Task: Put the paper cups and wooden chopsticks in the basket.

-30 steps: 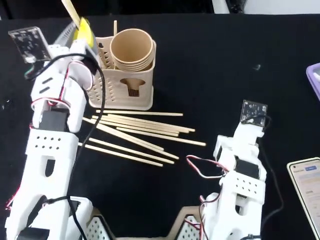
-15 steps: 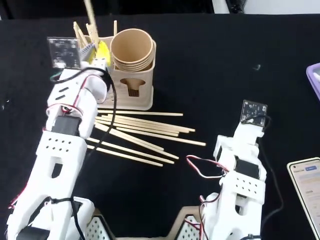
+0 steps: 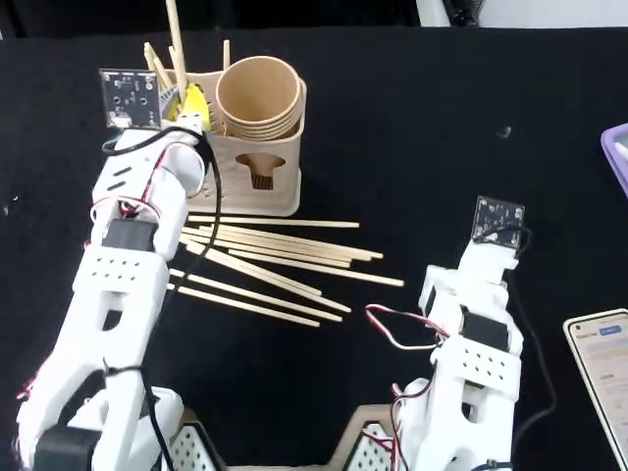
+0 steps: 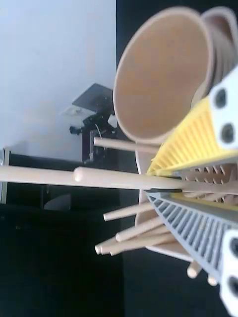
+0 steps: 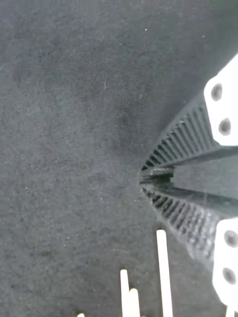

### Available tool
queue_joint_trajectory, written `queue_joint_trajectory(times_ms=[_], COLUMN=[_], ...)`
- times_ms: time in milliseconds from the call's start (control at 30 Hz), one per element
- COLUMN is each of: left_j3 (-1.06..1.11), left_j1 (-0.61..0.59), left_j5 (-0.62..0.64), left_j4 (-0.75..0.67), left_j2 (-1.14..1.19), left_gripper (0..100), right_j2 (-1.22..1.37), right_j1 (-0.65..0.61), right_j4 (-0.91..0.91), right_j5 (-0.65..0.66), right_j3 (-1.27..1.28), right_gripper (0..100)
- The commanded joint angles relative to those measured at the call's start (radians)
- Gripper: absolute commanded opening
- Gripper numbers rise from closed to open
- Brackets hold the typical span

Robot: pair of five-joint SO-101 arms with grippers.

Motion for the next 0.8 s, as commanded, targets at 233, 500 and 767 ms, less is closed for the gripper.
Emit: queue_joint_trajectory(times_ms=[233,500,767], left_j3=[-0.050,-0.041,-0.048], left_j1=[-0.044,-0.045,-0.045], left_j5=[0.196,0.192,0.192], left_j4=[-0.081,-0.074,-0.074], left_j2=[0.075,0.074,0.057], left_gripper=[3,14,14], right_j2=[-0.025,-0.025,-0.025], right_j1=[-0.041,-0.043,-0.043], right_j4=[-0.014,-0.015,-0.020], right_j5=[-0.003,-0.002,0.000], right_j3=[-0.004,-0.004,0.004], right_gripper=[1.1,1.1,1.1])
